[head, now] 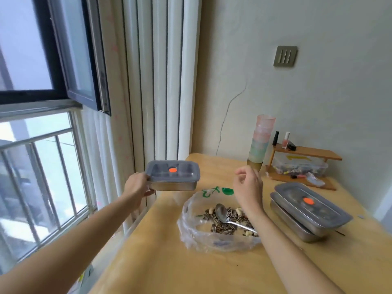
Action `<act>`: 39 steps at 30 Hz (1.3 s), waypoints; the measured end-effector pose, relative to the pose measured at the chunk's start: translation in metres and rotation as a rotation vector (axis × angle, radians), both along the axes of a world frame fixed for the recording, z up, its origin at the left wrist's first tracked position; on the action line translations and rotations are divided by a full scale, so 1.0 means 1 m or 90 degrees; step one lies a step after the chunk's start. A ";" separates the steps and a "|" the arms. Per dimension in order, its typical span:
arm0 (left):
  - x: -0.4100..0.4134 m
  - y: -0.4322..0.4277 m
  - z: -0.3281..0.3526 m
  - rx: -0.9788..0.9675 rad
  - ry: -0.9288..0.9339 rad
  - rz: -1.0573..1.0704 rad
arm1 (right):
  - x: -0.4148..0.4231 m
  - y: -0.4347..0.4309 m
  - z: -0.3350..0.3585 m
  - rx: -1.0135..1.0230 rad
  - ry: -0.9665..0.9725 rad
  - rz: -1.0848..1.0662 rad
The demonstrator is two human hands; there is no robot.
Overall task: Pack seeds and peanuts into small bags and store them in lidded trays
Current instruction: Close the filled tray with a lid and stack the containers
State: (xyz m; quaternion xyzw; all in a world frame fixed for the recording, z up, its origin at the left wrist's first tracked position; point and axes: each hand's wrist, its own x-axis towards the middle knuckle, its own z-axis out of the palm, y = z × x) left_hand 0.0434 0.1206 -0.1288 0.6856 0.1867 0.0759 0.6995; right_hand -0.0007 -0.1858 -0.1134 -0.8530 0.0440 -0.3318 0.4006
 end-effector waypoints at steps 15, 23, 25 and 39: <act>-0.232 -0.022 -0.080 0.354 -0.136 -0.275 | -0.138 0.020 -0.061 -0.113 0.381 0.081; -0.227 -0.029 -0.086 0.447 -0.223 -0.567 | -0.176 -0.001 -0.066 -0.106 0.302 0.009; -0.221 -0.034 -0.085 0.401 -0.225 -0.585 | -0.177 0.004 -0.065 -0.172 0.309 -0.035; -0.202 -0.030 -0.083 0.381 -0.257 -0.608 | -0.162 0.000 -0.055 -0.371 0.289 0.073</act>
